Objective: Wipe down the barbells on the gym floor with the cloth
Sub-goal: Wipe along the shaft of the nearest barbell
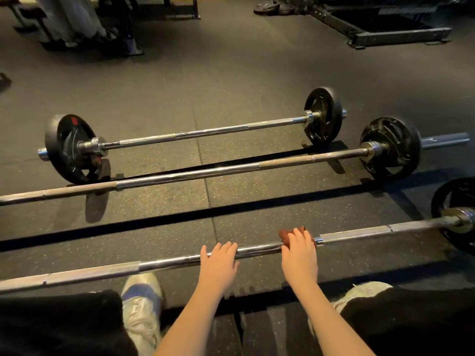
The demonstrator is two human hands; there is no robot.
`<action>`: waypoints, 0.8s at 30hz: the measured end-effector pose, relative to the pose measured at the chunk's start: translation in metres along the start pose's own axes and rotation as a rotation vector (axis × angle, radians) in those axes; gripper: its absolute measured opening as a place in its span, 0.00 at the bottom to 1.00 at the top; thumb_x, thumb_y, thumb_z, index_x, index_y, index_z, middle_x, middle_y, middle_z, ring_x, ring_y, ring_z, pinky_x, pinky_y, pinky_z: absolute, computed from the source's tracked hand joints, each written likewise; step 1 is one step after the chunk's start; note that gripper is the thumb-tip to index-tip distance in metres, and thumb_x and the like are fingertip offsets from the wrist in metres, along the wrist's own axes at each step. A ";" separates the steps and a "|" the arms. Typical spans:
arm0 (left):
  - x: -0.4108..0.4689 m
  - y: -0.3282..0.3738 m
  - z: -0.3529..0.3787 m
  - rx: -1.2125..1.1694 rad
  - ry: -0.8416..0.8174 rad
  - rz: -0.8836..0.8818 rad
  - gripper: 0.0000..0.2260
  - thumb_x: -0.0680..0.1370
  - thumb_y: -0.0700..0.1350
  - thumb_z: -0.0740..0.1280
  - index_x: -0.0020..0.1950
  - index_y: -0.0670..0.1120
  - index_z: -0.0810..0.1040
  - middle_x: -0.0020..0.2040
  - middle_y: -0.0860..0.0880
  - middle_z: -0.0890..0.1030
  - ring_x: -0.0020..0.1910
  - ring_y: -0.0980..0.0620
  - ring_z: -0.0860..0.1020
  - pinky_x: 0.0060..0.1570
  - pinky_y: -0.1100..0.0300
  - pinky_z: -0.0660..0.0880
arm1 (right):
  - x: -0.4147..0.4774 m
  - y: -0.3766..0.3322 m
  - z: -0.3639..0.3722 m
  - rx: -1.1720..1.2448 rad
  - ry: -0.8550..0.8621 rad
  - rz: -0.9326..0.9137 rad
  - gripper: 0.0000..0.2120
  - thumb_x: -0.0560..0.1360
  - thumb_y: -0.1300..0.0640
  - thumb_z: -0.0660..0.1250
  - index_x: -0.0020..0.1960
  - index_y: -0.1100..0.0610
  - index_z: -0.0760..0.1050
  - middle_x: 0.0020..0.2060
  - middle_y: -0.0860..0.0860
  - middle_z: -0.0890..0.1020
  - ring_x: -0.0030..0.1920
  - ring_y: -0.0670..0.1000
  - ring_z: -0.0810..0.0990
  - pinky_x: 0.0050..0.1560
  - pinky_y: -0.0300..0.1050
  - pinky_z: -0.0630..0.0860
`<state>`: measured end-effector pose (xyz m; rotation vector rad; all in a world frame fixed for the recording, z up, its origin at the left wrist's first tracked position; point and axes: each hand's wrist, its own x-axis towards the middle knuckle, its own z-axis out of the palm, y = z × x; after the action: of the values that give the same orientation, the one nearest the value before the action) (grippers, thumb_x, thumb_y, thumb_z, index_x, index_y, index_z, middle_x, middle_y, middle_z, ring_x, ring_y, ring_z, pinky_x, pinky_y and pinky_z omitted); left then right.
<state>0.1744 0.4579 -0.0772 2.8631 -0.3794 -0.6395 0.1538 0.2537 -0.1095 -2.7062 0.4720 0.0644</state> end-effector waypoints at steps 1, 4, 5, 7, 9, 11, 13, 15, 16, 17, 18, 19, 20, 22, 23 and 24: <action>-0.001 0.000 0.000 -0.006 0.009 -0.001 0.23 0.84 0.51 0.54 0.78 0.51 0.55 0.78 0.54 0.57 0.77 0.51 0.54 0.74 0.43 0.45 | -0.002 -0.011 0.007 0.009 0.009 -0.042 0.17 0.81 0.51 0.60 0.68 0.52 0.73 0.69 0.49 0.72 0.76 0.53 0.59 0.76 0.54 0.57; -0.003 -0.006 0.003 0.008 0.029 0.032 0.24 0.83 0.50 0.54 0.79 0.52 0.53 0.78 0.55 0.55 0.77 0.52 0.52 0.74 0.44 0.44 | 0.000 -0.030 0.013 -0.057 -0.038 -0.285 0.14 0.82 0.51 0.57 0.64 0.50 0.75 0.62 0.46 0.76 0.71 0.53 0.67 0.72 0.50 0.61; -0.005 -0.008 0.004 0.008 0.027 0.044 0.24 0.83 0.50 0.55 0.79 0.52 0.53 0.79 0.55 0.54 0.77 0.53 0.51 0.74 0.44 0.44 | 0.004 -0.028 0.009 -0.084 -0.043 -0.331 0.13 0.82 0.51 0.56 0.62 0.50 0.76 0.58 0.46 0.77 0.67 0.53 0.70 0.69 0.49 0.64; -0.006 -0.014 0.003 0.002 0.024 0.051 0.24 0.83 0.50 0.54 0.79 0.52 0.53 0.79 0.55 0.54 0.78 0.53 0.51 0.74 0.44 0.43 | 0.011 -0.012 0.001 -0.062 0.000 -0.293 0.13 0.82 0.51 0.56 0.58 0.50 0.78 0.54 0.46 0.78 0.63 0.53 0.72 0.64 0.48 0.67; -0.007 -0.019 0.001 -0.010 0.026 0.040 0.23 0.83 0.51 0.54 0.78 0.52 0.53 0.78 0.55 0.55 0.78 0.52 0.51 0.74 0.45 0.43 | 0.010 0.006 -0.002 0.016 0.079 -0.121 0.13 0.82 0.52 0.57 0.60 0.53 0.78 0.59 0.49 0.78 0.67 0.55 0.70 0.69 0.51 0.65; -0.009 -0.025 0.002 -0.025 0.033 0.026 0.24 0.84 0.51 0.54 0.79 0.51 0.52 0.79 0.55 0.54 0.78 0.52 0.50 0.74 0.45 0.43 | 0.003 0.003 0.004 0.047 0.119 0.033 0.14 0.81 0.54 0.60 0.64 0.56 0.76 0.67 0.53 0.74 0.74 0.56 0.63 0.74 0.55 0.59; -0.012 -0.028 0.004 -0.024 0.035 0.030 0.24 0.84 0.51 0.53 0.79 0.51 0.51 0.79 0.54 0.52 0.78 0.52 0.48 0.75 0.45 0.43 | -0.006 -0.019 0.019 0.035 0.122 0.043 0.16 0.81 0.54 0.60 0.66 0.57 0.75 0.69 0.53 0.73 0.75 0.57 0.61 0.75 0.57 0.57; -0.015 -0.028 0.006 -0.025 0.055 0.034 0.25 0.84 0.51 0.53 0.79 0.51 0.50 0.79 0.54 0.51 0.78 0.52 0.47 0.75 0.46 0.43 | -0.013 -0.044 0.035 0.000 0.093 -0.097 0.15 0.81 0.54 0.59 0.65 0.54 0.76 0.65 0.50 0.76 0.73 0.56 0.65 0.74 0.58 0.61; -0.016 -0.028 0.007 -0.027 0.066 0.034 0.25 0.84 0.51 0.53 0.79 0.51 0.49 0.79 0.54 0.51 0.78 0.52 0.47 0.75 0.47 0.43 | -0.013 -0.051 0.038 -0.017 0.072 -0.187 0.15 0.81 0.53 0.58 0.63 0.52 0.78 0.62 0.48 0.79 0.70 0.55 0.69 0.71 0.57 0.65; -0.017 -0.029 0.006 -0.029 0.074 0.035 0.25 0.84 0.51 0.53 0.79 0.50 0.49 0.79 0.53 0.50 0.78 0.52 0.47 0.75 0.47 0.43 | -0.008 -0.053 0.038 -0.020 0.046 -0.261 0.14 0.80 0.52 0.59 0.60 0.49 0.79 0.58 0.47 0.80 0.67 0.54 0.72 0.68 0.54 0.69; -0.019 -0.031 0.006 -0.028 0.078 0.035 0.25 0.84 0.51 0.53 0.79 0.50 0.49 0.79 0.53 0.50 0.78 0.52 0.46 0.75 0.48 0.43 | 0.001 -0.051 0.035 -0.021 0.018 -0.305 0.13 0.79 0.50 0.58 0.56 0.47 0.80 0.52 0.45 0.81 0.61 0.51 0.75 0.62 0.51 0.71; -0.021 -0.035 0.007 -0.023 0.082 0.033 0.25 0.84 0.51 0.53 0.79 0.50 0.49 0.79 0.53 0.50 0.78 0.52 0.46 0.76 0.48 0.43 | 0.010 -0.047 0.028 -0.028 -0.021 -0.311 0.13 0.78 0.48 0.57 0.52 0.44 0.80 0.47 0.43 0.81 0.55 0.49 0.77 0.56 0.48 0.72; -0.022 -0.040 0.008 -0.018 0.085 0.029 0.25 0.84 0.51 0.53 0.79 0.50 0.49 0.79 0.53 0.50 0.78 0.52 0.46 0.76 0.49 0.43 | 0.018 -0.039 0.022 -0.029 -0.048 -0.281 0.13 0.78 0.46 0.56 0.49 0.44 0.80 0.42 0.43 0.80 0.50 0.49 0.77 0.51 0.48 0.72; -0.026 -0.052 0.009 -0.013 0.093 0.019 0.25 0.84 0.51 0.53 0.79 0.50 0.49 0.79 0.53 0.50 0.78 0.52 0.46 0.75 0.49 0.43 | 0.025 -0.020 0.014 0.019 0.038 -0.140 0.13 0.78 0.46 0.58 0.46 0.47 0.80 0.40 0.46 0.80 0.49 0.52 0.79 0.50 0.50 0.73; -0.027 -0.058 0.010 -0.012 0.094 0.018 0.25 0.84 0.51 0.53 0.79 0.50 0.49 0.79 0.53 0.50 0.78 0.52 0.46 0.75 0.50 0.43 | 0.021 -0.015 0.015 0.023 0.113 -0.062 0.13 0.78 0.48 0.59 0.49 0.50 0.81 0.45 0.49 0.81 0.54 0.55 0.78 0.56 0.53 0.73; -0.029 -0.062 0.010 -0.009 0.094 0.019 0.25 0.84 0.51 0.53 0.79 0.50 0.49 0.79 0.53 0.50 0.78 0.52 0.46 0.75 0.50 0.43 | 0.011 -0.015 0.021 0.012 0.165 -0.006 0.13 0.78 0.50 0.60 0.54 0.53 0.80 0.53 0.52 0.81 0.62 0.58 0.74 0.65 0.56 0.69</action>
<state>0.1571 0.5235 -0.0894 2.8647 -0.3884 -0.4997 0.1700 0.2711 -0.1248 -2.7127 0.5106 -0.1643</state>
